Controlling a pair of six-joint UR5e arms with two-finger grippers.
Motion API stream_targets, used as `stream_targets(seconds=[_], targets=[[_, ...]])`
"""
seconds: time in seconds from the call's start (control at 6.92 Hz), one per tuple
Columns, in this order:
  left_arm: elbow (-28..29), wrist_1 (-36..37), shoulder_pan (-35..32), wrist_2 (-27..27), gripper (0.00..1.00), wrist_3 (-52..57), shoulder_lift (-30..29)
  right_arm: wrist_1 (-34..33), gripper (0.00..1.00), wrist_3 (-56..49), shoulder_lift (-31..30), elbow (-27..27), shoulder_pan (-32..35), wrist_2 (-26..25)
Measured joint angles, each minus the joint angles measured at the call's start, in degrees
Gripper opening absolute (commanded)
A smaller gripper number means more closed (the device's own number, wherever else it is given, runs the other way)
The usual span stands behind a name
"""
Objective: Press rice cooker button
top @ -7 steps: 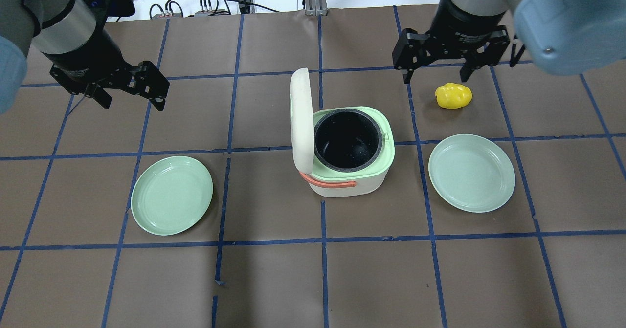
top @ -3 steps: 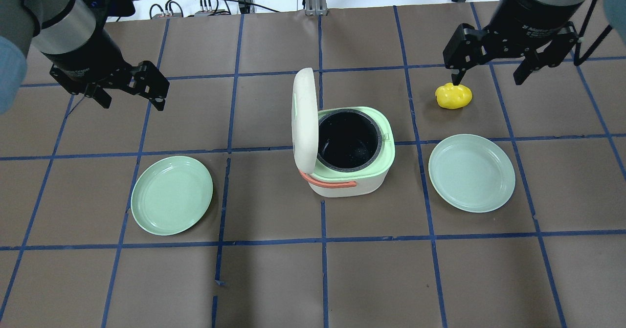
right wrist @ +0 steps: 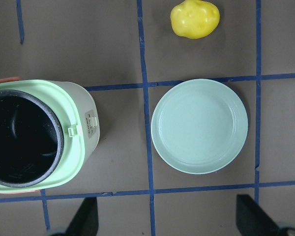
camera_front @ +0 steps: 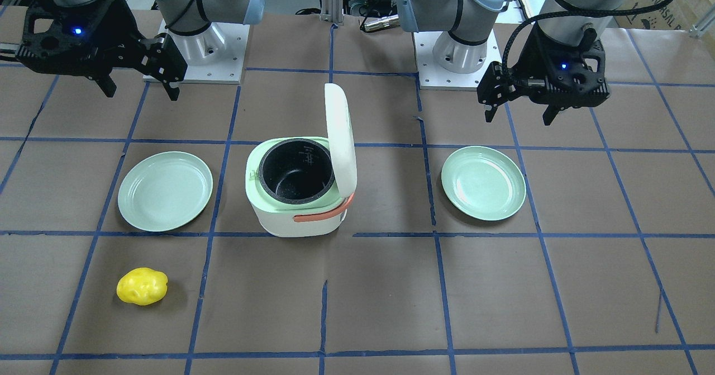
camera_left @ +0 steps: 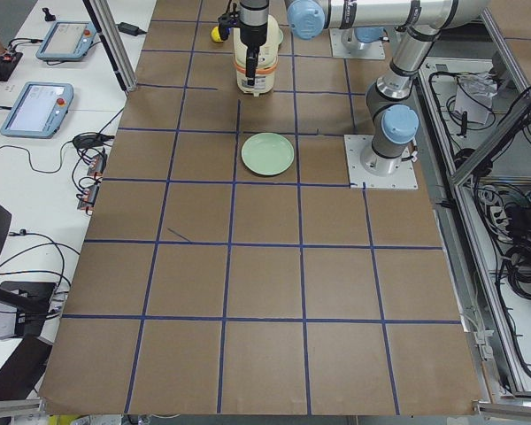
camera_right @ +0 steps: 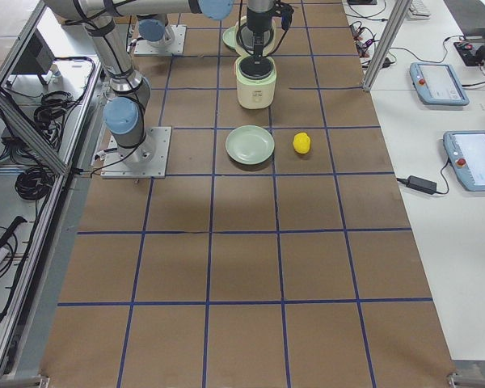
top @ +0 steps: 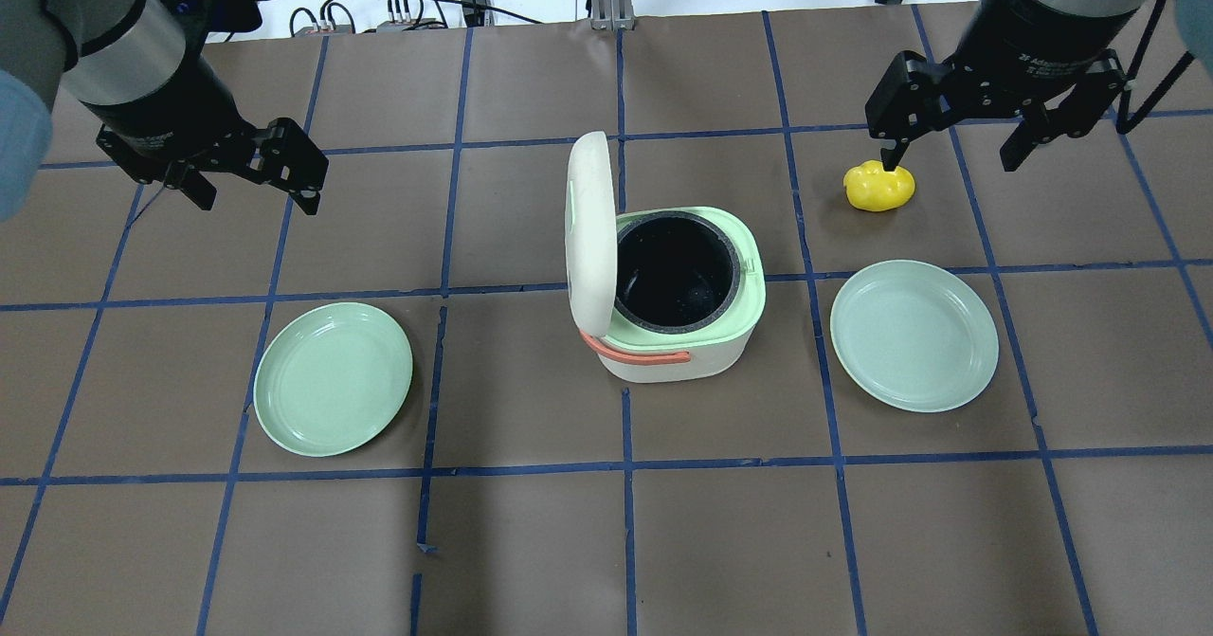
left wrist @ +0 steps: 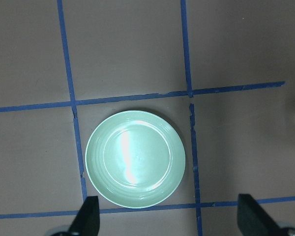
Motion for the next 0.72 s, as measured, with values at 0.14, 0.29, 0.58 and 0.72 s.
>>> stream_targets(seconds=[0.14,0.29,0.58,0.72], targets=[[0.0,0.0,0.0,0.0,1.0,0.0,0.0,-0.1,1.0,0.0,0.2,-0.2,0.0,0.0],[0.0,0.0,0.0,0.0,1.0,0.0,0.0,-0.1,1.0,0.0,0.3,-0.3,0.0,0.0],[0.0,0.0,0.0,0.0,1.0,0.0,0.0,-0.3,1.0,0.0,0.5,-0.5,0.0,0.0],[0.0,0.0,0.0,0.0,1.0,0.0,0.0,-0.4,1.0,0.0,0.9,-0.8,0.0,-0.1]])
